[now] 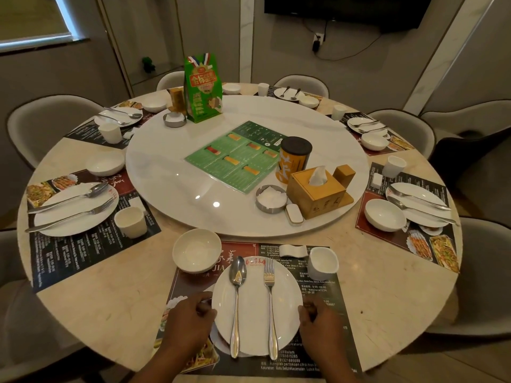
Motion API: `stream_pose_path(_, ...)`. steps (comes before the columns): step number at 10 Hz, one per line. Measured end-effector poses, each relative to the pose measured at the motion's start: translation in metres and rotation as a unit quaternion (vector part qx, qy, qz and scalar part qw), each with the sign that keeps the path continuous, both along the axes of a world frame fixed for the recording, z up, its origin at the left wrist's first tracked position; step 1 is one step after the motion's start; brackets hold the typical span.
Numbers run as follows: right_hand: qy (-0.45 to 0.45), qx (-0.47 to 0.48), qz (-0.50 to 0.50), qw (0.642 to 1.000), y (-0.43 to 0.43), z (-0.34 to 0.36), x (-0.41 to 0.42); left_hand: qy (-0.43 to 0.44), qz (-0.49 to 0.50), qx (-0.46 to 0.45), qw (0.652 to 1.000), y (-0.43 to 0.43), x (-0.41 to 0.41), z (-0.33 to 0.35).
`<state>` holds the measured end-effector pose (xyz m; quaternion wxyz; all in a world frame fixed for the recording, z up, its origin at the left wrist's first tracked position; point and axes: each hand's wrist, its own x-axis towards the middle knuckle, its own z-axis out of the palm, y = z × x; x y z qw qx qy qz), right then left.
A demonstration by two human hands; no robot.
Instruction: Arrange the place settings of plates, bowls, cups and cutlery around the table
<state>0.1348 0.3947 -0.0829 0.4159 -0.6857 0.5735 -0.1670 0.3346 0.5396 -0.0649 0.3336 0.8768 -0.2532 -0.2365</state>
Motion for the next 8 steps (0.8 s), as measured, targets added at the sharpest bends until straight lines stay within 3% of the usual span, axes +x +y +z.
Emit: stream_pose_path(8, 0.013, 0.005, 0.037, 0.999, -0.001, 0.010, -0.010, -0.024, 0.059, -0.020, 0.998, 0.016, -0.016, 0.006)
